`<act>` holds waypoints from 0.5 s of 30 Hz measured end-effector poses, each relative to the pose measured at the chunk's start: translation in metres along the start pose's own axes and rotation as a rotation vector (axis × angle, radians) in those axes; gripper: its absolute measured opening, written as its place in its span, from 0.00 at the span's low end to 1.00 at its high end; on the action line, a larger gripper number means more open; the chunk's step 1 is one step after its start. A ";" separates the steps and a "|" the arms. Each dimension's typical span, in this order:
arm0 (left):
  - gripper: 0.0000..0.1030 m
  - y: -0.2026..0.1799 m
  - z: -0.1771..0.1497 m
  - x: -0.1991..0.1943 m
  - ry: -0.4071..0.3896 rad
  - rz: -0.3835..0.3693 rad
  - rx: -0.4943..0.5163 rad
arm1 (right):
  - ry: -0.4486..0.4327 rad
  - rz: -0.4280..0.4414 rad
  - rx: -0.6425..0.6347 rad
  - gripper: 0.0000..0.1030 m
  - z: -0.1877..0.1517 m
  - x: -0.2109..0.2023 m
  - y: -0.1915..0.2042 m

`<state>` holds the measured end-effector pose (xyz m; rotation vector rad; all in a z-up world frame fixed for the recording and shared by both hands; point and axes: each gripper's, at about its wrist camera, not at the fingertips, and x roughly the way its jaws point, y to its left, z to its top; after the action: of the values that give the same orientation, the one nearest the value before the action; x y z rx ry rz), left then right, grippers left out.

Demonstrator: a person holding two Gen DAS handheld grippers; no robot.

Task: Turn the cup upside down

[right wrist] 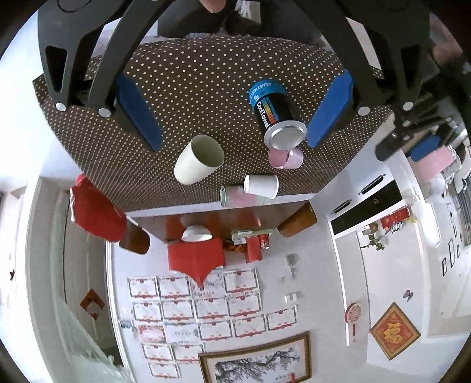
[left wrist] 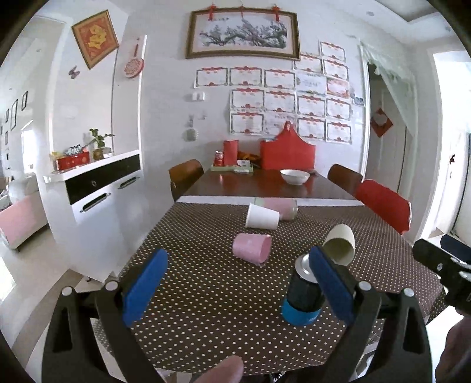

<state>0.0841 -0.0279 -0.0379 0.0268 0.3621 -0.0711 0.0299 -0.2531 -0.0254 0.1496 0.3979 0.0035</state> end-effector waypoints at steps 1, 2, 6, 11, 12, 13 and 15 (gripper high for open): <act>0.93 0.000 0.001 -0.005 -0.005 0.009 0.005 | -0.008 -0.006 -0.009 0.94 0.000 -0.003 0.003; 0.93 0.001 0.003 -0.009 -0.011 0.016 0.008 | -0.016 -0.010 -0.018 0.94 -0.001 -0.006 0.006; 0.93 0.005 0.008 -0.026 -0.031 0.022 0.005 | -0.039 -0.027 -0.058 0.94 -0.003 -0.014 0.017; 0.93 0.010 0.010 -0.042 -0.043 0.045 0.013 | -0.064 -0.027 -0.081 0.94 -0.004 -0.023 0.027; 0.93 0.009 0.011 -0.044 -0.045 0.049 0.013 | -0.067 -0.026 -0.083 0.94 -0.004 -0.024 0.028; 0.93 0.010 0.011 -0.047 -0.050 0.050 0.011 | -0.071 -0.025 -0.085 0.94 -0.004 -0.026 0.030; 0.93 0.012 0.012 -0.055 -0.061 0.049 0.010 | -0.079 -0.025 -0.087 0.94 -0.005 -0.030 0.032</act>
<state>0.0383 -0.0134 -0.0069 0.0433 0.2998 -0.0247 0.0017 -0.2214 -0.0136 0.0592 0.3197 -0.0099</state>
